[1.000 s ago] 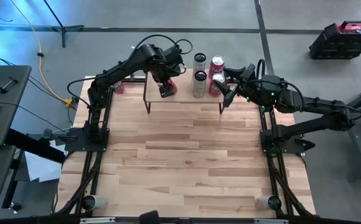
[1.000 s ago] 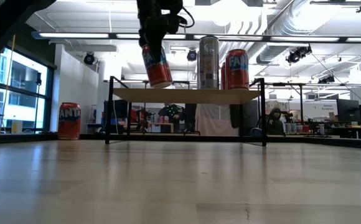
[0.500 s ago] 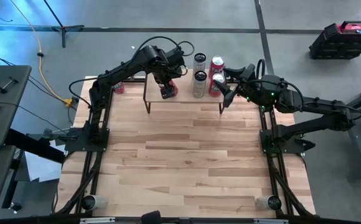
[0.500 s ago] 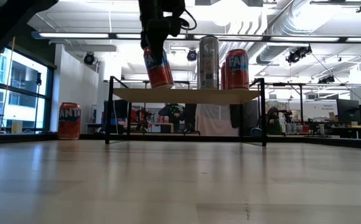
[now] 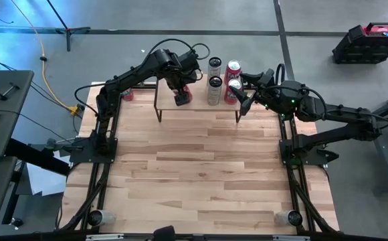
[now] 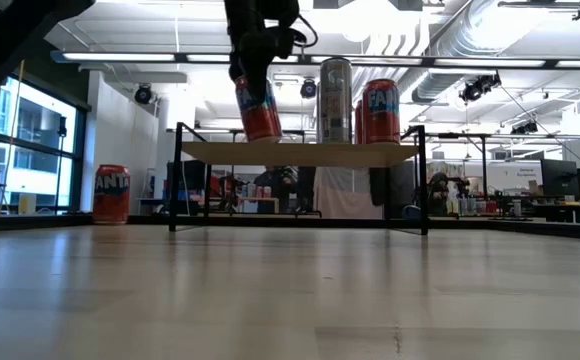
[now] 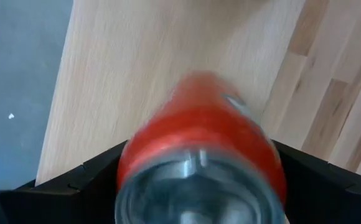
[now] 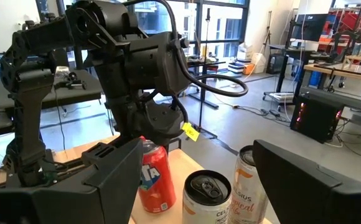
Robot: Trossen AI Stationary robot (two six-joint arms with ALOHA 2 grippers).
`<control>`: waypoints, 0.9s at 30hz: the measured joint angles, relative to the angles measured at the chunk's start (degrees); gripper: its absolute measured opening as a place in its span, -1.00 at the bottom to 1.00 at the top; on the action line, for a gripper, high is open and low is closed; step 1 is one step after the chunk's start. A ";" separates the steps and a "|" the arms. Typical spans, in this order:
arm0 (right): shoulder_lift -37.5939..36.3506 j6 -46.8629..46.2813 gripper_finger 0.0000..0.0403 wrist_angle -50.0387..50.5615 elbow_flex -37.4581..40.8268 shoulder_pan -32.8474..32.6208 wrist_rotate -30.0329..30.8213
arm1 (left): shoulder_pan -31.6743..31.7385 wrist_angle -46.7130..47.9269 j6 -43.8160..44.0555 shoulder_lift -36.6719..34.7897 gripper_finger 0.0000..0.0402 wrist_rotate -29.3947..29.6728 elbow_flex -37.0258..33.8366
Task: Place canned beverage on shelf
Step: Put the bottom red soda can on the shelf
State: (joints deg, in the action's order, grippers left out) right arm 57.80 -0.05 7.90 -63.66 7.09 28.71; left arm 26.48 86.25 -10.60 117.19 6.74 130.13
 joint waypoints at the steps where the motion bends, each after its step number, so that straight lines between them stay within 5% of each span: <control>1: 0.00 0.00 0.42 0.00 0.00 0.00 0.02 | 0.00 -0.26 0.00 0.00 0.64 0.00 0.00; 27: 0.00 -1.21 0.42 0.03 0.00 0.00 -0.33 | 0.24 -2.61 1.37 -0.02 0.65 -0.09 0.37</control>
State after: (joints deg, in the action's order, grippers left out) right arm 57.80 -1.26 7.93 -63.66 7.09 28.38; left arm 26.72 83.64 -9.23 117.16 6.66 130.50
